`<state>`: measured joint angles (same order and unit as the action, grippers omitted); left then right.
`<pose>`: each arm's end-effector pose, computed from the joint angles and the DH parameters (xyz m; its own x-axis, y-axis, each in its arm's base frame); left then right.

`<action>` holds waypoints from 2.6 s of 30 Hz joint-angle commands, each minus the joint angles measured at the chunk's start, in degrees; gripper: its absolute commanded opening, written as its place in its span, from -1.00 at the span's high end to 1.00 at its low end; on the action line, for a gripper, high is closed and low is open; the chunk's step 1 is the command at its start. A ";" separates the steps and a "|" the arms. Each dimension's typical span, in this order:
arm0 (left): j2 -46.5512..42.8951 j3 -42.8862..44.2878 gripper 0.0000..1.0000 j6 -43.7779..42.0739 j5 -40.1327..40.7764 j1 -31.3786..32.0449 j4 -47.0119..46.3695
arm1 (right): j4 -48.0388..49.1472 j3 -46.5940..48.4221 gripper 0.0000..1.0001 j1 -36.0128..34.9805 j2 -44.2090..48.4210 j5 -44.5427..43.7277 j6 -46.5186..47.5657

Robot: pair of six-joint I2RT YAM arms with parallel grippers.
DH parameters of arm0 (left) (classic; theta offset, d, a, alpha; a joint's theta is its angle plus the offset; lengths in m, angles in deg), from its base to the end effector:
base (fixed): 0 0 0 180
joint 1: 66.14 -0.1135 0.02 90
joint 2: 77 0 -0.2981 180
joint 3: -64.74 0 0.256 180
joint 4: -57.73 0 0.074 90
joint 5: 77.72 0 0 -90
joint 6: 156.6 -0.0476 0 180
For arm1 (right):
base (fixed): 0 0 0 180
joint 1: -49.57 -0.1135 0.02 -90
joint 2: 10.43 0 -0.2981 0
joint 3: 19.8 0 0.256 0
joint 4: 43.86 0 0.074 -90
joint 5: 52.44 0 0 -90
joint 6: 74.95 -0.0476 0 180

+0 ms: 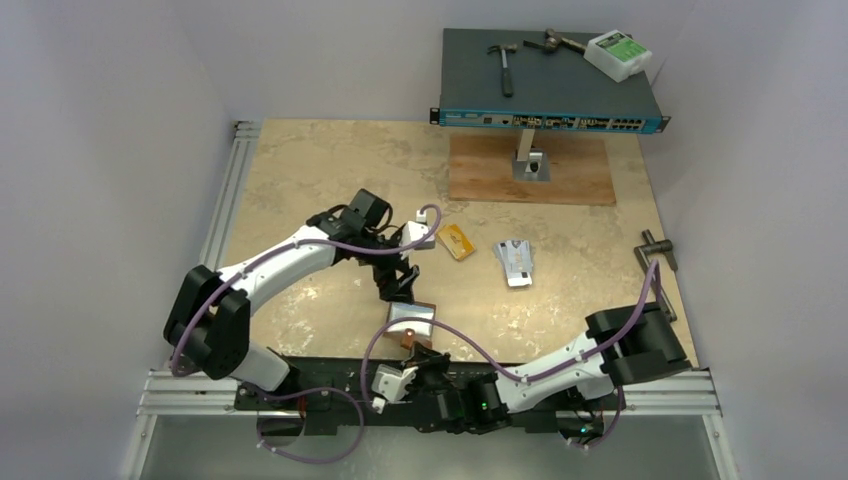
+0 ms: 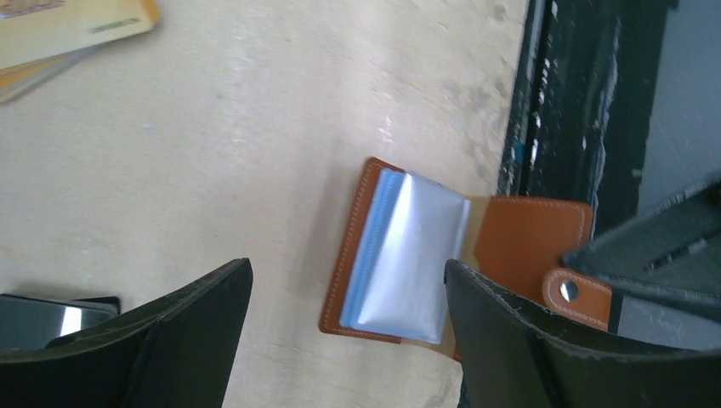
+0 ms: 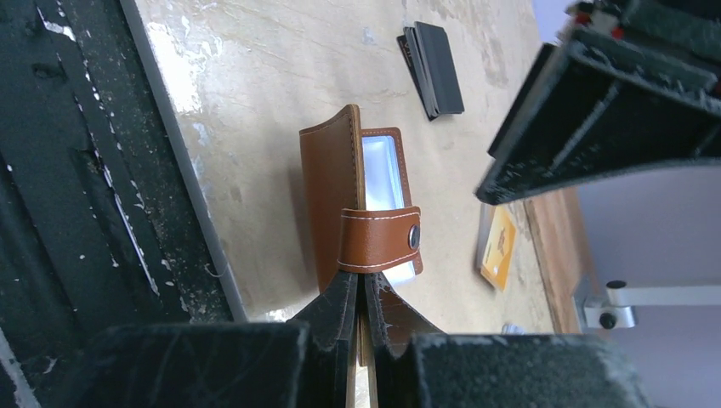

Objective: Put the credit cards into the card holder
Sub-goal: Open the card holder at the center of the board, then pick up the credit card from the center of the board.

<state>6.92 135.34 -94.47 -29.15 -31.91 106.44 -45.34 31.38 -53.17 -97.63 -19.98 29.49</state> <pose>0.2212 -0.1886 0.2541 -0.3284 0.6474 -0.6878 0.9410 0.1614 -0.2974 -0.0251 0.2932 0.2001 0.2974 -0.7083 -0.6402 -0.6164 0.3696 -0.6953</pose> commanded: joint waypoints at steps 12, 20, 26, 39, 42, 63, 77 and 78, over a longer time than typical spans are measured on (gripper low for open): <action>2.33 19.03 -0.60 17.14 1.29 -14.11 7.63 | 19.74 0.76 1.00 8.07 -12.47 -3.52 20.28; -9.07 15.25 -0.67 14.32 2.64 -16.22 8.15 | -11.32 11.09 0.85 8.02 -14.28 9.86 -8.66; -12.90 16.20 -0.72 13.63 2.96 -18.34 9.35 | -21.41 18.09 0.05 9.08 -17.46 25.73 -18.31; -14.47 16.49 -0.76 14.14 3.02 -20.66 9.61 | -18.24 13.94 -0.25 17.69 -9.33 39.89 -25.45; -14.66 16.21 -0.76 14.25 2.77 -20.71 10.00 | -17.25 13.25 -0.25 20.02 -4.12 40.55 -25.69; -31.52 -7.17 -0.75 -23.11 5.26 -6.32 17.55 | -12.40 -5.06 -0.36 36.88 21.68 46.27 -53.37; -15.46 -12.94 -0.76 -19.98 17.67 14.54 0.09 | -15.60 -13.32 -0.33 52.32 36.08 53.05 -63.19; -14.42 -13.01 -0.76 -19.61 18.70 15.52 -0.43 | -15.23 -13.83 -0.34 52.97 36.79 53.62 -63.21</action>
<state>-9.54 123.24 -114.58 -15.34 -20.23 111.48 -61.27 18.90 -2.55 -64.03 30.73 -31.34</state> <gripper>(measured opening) 0.884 0.664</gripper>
